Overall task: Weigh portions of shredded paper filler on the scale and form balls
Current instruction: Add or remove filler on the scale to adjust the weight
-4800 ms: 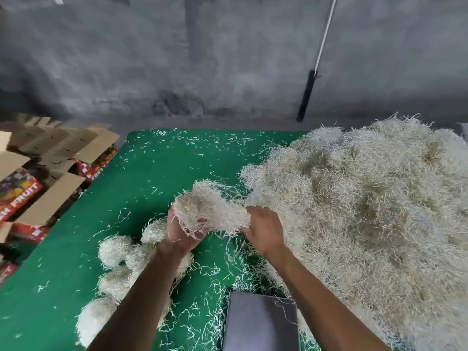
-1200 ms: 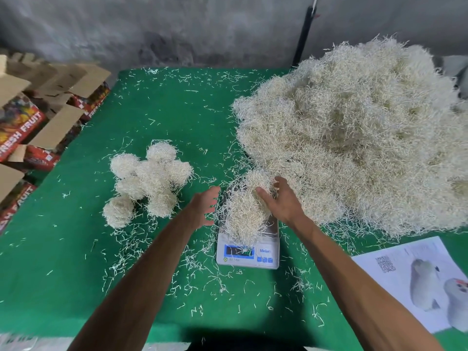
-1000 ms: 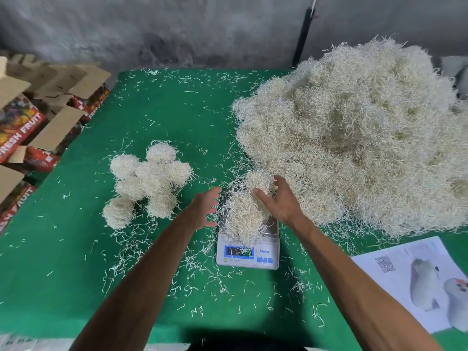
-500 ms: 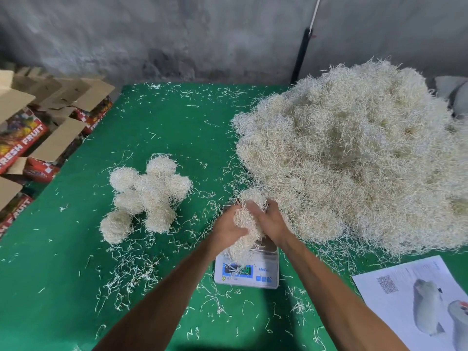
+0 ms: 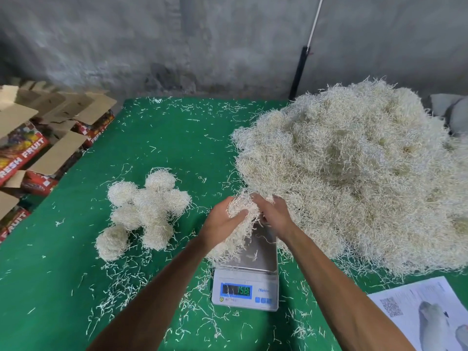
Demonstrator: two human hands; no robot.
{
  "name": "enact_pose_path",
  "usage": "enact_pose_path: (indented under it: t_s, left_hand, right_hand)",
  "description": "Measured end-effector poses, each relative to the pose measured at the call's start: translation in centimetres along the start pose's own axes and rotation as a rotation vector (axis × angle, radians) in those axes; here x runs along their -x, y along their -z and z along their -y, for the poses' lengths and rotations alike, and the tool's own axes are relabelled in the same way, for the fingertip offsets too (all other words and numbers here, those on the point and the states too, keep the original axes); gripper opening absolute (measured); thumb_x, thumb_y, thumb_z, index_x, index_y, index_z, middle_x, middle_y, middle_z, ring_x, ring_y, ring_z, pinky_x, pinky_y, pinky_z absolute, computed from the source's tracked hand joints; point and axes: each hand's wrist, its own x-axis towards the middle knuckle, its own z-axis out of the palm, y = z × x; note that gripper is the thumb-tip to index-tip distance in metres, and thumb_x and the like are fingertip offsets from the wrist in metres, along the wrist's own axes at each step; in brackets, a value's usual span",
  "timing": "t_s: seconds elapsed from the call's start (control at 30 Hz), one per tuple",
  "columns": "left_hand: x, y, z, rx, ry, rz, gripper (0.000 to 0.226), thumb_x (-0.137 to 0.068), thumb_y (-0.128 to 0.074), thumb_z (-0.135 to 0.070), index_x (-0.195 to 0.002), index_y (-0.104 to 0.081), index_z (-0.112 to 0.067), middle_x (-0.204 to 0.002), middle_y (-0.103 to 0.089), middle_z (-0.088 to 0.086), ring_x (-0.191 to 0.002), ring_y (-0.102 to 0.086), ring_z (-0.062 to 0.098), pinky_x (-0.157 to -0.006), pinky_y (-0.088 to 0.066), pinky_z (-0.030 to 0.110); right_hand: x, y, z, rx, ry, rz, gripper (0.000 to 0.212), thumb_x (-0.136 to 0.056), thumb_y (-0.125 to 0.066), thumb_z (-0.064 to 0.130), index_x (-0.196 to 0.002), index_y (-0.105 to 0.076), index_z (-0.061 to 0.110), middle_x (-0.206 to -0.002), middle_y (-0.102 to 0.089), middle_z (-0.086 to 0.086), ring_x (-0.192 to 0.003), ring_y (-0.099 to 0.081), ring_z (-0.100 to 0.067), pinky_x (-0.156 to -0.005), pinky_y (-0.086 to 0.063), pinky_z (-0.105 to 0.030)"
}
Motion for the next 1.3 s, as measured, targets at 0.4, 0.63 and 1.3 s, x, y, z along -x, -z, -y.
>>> enact_pose_path:
  t_s: [0.4,0.63,1.3]
  left_hand:
    - [-4.6,2.4,-1.7,0.128,0.125,0.064,0.107,-0.068,-0.072,-0.076,-0.153,-0.031,-0.026,-0.160,-0.030,0.016,-0.137,-0.042,0.026,-0.107,-0.036,0.039]
    - [-4.3,3.2,-2.1,0.116,0.176,0.086,0.114,-0.072,-0.074,-0.069,-0.148,-0.031,0.004,-0.142,-0.039,0.041,-0.128,-0.045,0.055,-0.108,-0.042,0.059]
    - [-0.6,12.0,4.0,0.401,0.201,-0.045,0.093,-0.067,-0.064,-0.084,-0.140,-0.052,-0.028,-0.154,-0.038,0.000,-0.137,-0.039,0.017,-0.118,-0.022,0.046]
  right_hand:
    - [-7.8,0.4,5.6,-0.168,-0.108,-0.118,0.042,-0.093,-0.076,0.015,-0.127,-0.059,-0.003,-0.050,-0.059,-0.001,-0.043,-0.053,-0.015,-0.045,-0.049,-0.025]
    - [-10.6,-0.3,6.0,-0.287,-0.223,-0.185,0.032,-0.090,-0.080,0.013,-0.115,-0.062,0.001,-0.064,-0.063,-0.006,-0.042,-0.054,-0.011,-0.051,-0.053,-0.024]
    - [-13.1,6.9,8.2,-0.458,-0.141,-0.313,0.050,-0.114,-0.036,0.024,-0.160,-0.016,0.021,-0.154,-0.051,-0.012,-0.127,-0.063,-0.025,-0.083,-0.056,-0.023]
